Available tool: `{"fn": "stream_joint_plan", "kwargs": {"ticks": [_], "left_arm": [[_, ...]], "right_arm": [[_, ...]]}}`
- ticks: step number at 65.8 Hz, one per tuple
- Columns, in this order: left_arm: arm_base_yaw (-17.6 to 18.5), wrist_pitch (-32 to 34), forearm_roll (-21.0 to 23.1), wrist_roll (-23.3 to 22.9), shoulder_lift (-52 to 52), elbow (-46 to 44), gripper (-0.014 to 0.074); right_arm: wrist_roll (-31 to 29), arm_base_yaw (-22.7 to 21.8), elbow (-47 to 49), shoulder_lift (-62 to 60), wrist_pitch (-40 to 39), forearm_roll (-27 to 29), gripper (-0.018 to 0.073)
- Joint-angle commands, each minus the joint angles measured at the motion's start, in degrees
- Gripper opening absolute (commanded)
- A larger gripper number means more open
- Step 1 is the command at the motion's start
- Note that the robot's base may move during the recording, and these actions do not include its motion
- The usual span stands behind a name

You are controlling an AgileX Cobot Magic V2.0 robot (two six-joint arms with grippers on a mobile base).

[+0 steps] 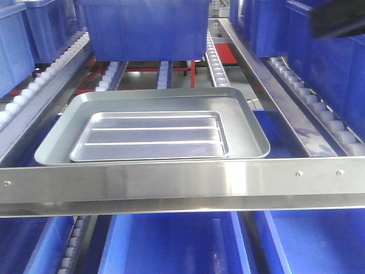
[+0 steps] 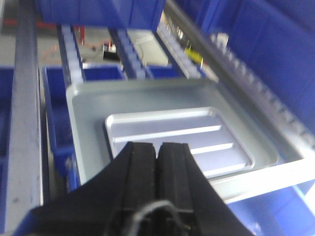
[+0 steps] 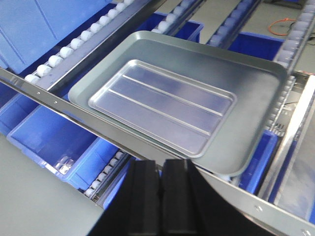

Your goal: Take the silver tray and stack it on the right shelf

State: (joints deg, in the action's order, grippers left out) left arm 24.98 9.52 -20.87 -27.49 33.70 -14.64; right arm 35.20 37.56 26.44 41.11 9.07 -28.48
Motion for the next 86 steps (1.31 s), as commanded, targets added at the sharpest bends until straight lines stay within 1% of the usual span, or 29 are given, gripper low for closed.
{"fn": "stream_joint_plan", "kwargs": {"ticks": [1, 9, 16, 59, 64, 68, 70, 74, 76, 82, 84, 86], "left_arm": [[0.28, 5.10, -0.07, 0.06, -4.71, -1.19, -0.0090], [0.28, 5.50, -0.07, 0.06, -9.97, -1.19, -0.0090], [0.28, 5.72, -0.07, 0.06, -10.94, -1.19, -0.0090], [0.28, 5.72, -0.07, 0.06, -10.94, -1.19, -0.0090], [0.28, 5.72, -0.07, 0.06, -10.94, -1.19, -0.0090], [0.28, 5.72, -0.07, 0.06, -10.94, -1.19, -0.0090], [0.28, 5.72, -0.07, 0.06, -10.94, -1.19, -0.0090], [0.28, 5.72, -0.07, 0.06, -10.94, -1.19, -0.0090], [0.28, 5.72, -0.07, 0.06, -10.94, -1.19, -0.0090], [0.28, 5.72, -0.07, 0.06, -10.94, -1.19, -0.0090], [0.28, 5.72, -0.07, 0.06, -10.94, -1.19, -0.0090], [0.28, 5.72, -0.07, 0.06, -10.94, -1.19, -0.0090]], "right_arm": [[-0.59, -0.24, 0.03, -5.94, -0.22, -0.93, 0.0050], [-0.59, -0.24, -0.52, -12.78, 4.05, -0.93, 0.0050], [-0.59, -0.24, -0.52, -15.67, 4.65, -0.93, 0.0050], [-0.59, -0.24, -0.64, -15.73, 4.21, -0.93, 0.0050], [-3.83, -1.33, -0.72, -15.80, 4.19, -0.63, 0.0050], [-8.83, -4.07, -1.91, -16.66, 3.13, 3.10, 0.0050], [-11.42, -5.93, -2.80, -17.33, 2.42, 6.27, 0.0050], [-17.94, -11.21, -5.79, -19.11, -0.91, 14.91, 0.0050], [-22.85, -14.88, -8.00, -20.22, -5.37, 20.20, 0.0050], [-33.15, -22.19, -14.19, -22.74, -16.56, 28.83, 0.0050], [-35.20, -24.21, -15.98, -23.30, -19.98, 30.72, 0.0050], [-35.53, -26.23, -17.94, -23.94, -23.37, 31.90, 0.0050]]}}
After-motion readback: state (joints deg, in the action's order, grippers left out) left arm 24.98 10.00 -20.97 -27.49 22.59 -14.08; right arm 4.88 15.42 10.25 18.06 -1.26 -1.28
